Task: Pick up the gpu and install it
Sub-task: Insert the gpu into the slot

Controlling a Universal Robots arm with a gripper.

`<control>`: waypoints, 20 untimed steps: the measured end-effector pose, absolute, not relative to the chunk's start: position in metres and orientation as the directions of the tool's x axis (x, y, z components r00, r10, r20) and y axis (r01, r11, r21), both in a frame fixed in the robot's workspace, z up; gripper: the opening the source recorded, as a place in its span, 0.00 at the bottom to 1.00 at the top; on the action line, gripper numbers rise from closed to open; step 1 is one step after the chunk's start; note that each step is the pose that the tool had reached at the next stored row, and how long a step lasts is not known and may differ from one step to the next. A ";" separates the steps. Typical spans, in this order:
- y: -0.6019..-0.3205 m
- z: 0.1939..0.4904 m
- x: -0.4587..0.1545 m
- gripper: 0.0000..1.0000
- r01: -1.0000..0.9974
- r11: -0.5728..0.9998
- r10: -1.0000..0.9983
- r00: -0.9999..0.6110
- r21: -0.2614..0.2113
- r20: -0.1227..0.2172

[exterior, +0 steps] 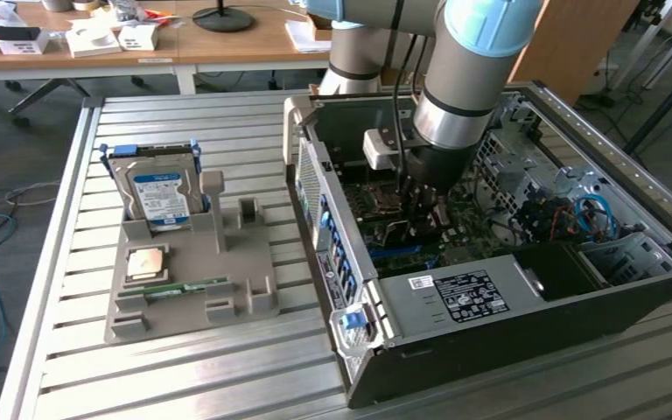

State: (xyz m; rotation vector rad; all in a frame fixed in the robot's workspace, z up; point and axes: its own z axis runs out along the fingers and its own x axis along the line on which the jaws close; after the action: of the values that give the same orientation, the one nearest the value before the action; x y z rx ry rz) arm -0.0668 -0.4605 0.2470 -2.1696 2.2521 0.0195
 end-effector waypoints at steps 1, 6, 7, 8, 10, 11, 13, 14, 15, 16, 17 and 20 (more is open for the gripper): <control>-0.461 0.247 -0.067 0.35 -0.999 0.037 -0.999 -0.037 -0.001 -0.019; -0.461 0.247 -0.067 0.35 -0.999 0.037 -0.999 -0.037 -0.001 -0.019; -0.461 0.247 -0.067 0.35 -0.999 0.037 -0.999 -0.037 -0.001 -0.019; -0.461 0.247 -0.067 0.35 -0.999 0.037 -0.999 -0.037 -0.001 -0.019; -0.461 0.247 -0.067 0.35 -0.999 0.037 -0.999 -0.037 -0.001 -0.019; -0.461 0.247 -0.067 0.35 -0.999 0.037 -0.999 -0.037 -0.001 -0.019; -0.461 0.247 -0.067 0.35 -0.999 0.037 -0.999 -0.037 -0.001 -0.019; -0.461 0.247 -0.067 0.35 -0.999 0.037 -0.999 -0.037 -0.001 -0.019; -0.461 0.247 -0.067 0.35 -0.999 0.037 -0.999 -0.037 -0.001 -0.019; -0.461 0.247 -0.067 0.33 -0.999 0.037 -0.999 -0.037 -0.001 -0.019; -0.461 0.247 -0.067 0.33 -0.999 0.037 -0.999 -0.037 -0.001 -0.019; -0.461 0.247 -0.067 0.26 -0.999 0.037 -0.999 -0.037 -0.001 -0.019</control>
State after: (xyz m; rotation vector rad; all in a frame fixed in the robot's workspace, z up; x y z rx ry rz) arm -0.0668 -0.4605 0.2471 -2.1699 2.2521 0.0194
